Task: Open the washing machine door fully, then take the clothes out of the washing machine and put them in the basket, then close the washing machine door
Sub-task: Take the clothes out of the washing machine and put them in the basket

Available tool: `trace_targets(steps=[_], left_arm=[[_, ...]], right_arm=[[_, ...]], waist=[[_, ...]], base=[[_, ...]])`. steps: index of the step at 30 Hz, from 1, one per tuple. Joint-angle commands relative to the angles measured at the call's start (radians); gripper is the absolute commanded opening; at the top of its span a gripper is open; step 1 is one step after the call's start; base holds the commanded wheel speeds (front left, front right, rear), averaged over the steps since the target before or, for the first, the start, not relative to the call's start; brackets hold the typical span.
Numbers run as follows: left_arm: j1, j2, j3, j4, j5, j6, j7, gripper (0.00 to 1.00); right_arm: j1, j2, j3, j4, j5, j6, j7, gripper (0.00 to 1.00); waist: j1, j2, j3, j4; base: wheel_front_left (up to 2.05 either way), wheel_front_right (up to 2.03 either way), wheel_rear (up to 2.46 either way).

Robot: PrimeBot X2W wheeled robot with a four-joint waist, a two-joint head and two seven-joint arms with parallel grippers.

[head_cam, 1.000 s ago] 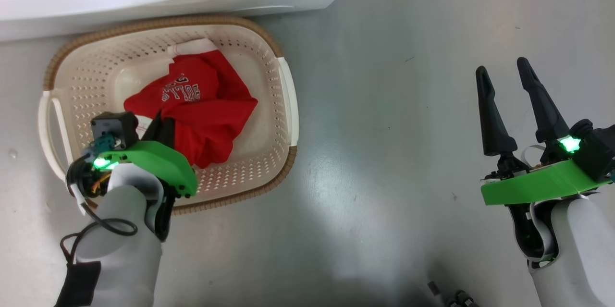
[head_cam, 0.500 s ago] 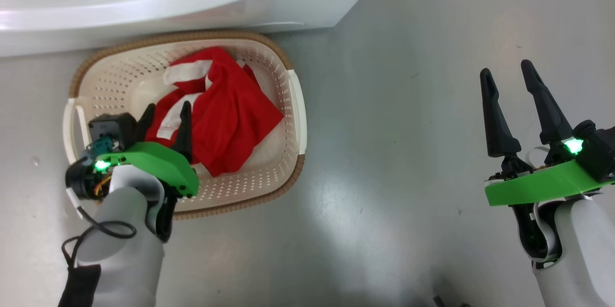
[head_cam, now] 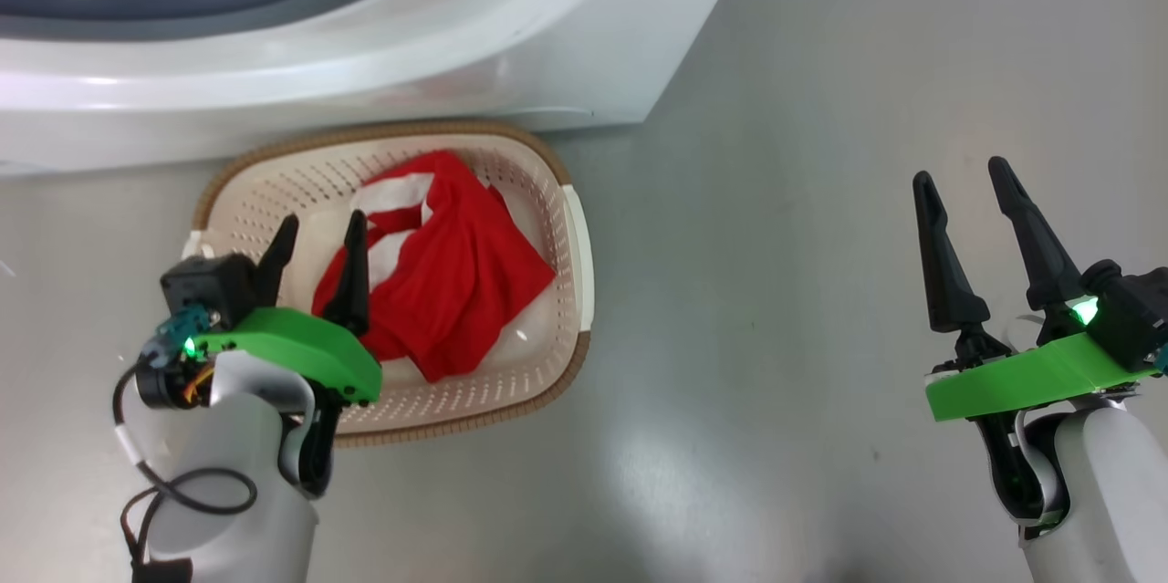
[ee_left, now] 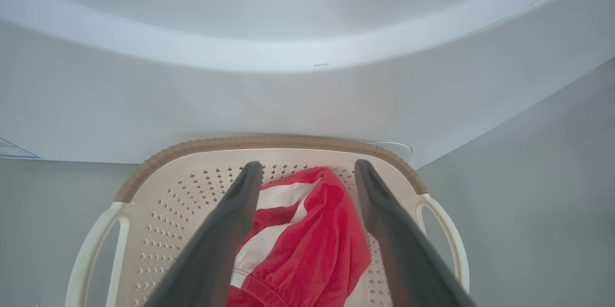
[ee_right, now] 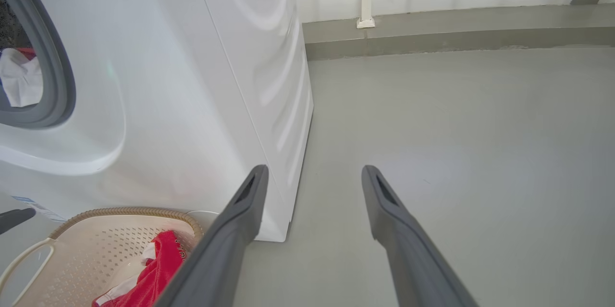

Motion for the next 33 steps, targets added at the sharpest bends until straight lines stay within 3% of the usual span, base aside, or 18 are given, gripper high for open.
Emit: trace_targets(steps=[1, 16, 33], left_arm=[[0.049, 0.026, 0.032, -0.042, 0.003, -0.005, -0.005, 1.00], [0.222, 0.023, 0.061, -0.288, 0.043, -0.005, -0.005, 1.00], [0.401, 0.022, 0.102, -0.527, 0.084, -0.005, -0.005, 1.00]], right_arm=[[0.032, -0.013, 0.019, -0.016, -0.002, 0.006, -0.006, 1.00], [0.109, -0.023, 0.017, 0.017, 0.001, 0.006, -0.006, 1.00], [0.186, -0.024, 0.004, 0.024, 0.000, 0.006, -0.006, 1.00]], waist=[[-0.0001, 0.0000, -0.052, 0.009], [-0.0001, 0.0000, -0.227, 0.030], [-0.0001, 0.0000, -0.351, 0.039]], base=[[0.00, 0.00, 0.00], [0.00, 0.00, 0.00], [0.00, 0.00, 0.00]])
